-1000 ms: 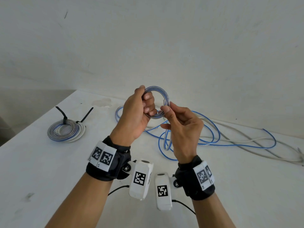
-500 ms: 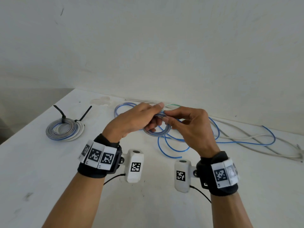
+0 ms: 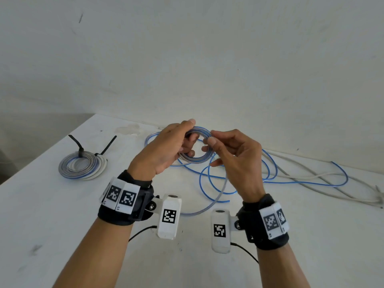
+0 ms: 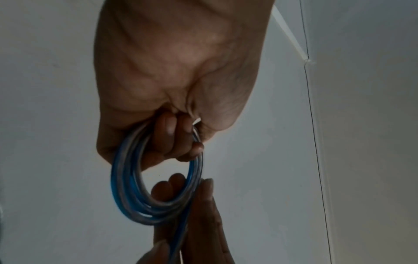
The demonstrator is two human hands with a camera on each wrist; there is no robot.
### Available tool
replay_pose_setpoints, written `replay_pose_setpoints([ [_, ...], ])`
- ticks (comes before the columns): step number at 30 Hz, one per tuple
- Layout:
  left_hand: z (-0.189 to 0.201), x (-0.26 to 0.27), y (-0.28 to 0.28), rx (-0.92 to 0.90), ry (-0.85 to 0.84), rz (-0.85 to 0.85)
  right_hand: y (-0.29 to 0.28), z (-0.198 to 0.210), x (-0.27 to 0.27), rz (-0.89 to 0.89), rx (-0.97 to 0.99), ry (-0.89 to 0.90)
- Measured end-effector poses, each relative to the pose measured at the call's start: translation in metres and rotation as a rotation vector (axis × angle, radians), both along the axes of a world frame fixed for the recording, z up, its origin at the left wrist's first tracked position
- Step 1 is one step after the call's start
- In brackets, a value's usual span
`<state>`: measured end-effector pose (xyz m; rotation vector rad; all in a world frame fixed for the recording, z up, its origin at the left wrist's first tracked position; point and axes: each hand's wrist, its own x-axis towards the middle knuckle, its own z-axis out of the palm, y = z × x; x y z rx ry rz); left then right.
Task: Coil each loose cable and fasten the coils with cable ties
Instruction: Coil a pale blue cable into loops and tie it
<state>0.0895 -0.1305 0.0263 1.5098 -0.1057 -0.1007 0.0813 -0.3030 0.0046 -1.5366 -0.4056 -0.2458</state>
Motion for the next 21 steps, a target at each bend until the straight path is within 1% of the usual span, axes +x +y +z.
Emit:
replay_pose_setpoints([
  [2,0.001,0.0,0.0,-0.052,0.011,0.01,0.005,-0.001,-0.001,-0.01,0.035,-0.012],
  [5,0.003,0.0,-0.002,-0.039,-0.001,-0.019,0.002,0.0,0.001,-0.029,0.052,-0.024],
  [6,0.003,0.0,-0.002,-0.01,-0.022,-0.04,-0.001,0.001,0.002,-0.03,0.045,-0.022],
  [8,0.0,0.0,0.002,0.106,-0.12,-0.072,-0.009,0.002,0.004,-0.017,0.006,-0.014],
  [10,-0.004,-0.001,0.008,0.24,-0.229,-0.082,-0.018,0.003,0.007,0.018,-0.077,-0.007],
  [11,-0.005,-0.002,0.011,0.289,-0.249,-0.083,-0.021,0.003,0.008,0.033,-0.127,-0.003],
  [14,-0.007,-0.003,0.017,0.391,-0.209,-0.116,-0.027,0.003,0.009,0.067,-0.244,0.006],
  [17,-0.007,-0.006,0.014,0.47,-0.171,-0.166,-0.028,0.003,0.008,0.109,-0.311,0.006],
  [21,-0.007,-0.004,0.016,0.455,-0.174,-0.132,-0.028,0.003,0.008,0.122,-0.319,-0.012],
])
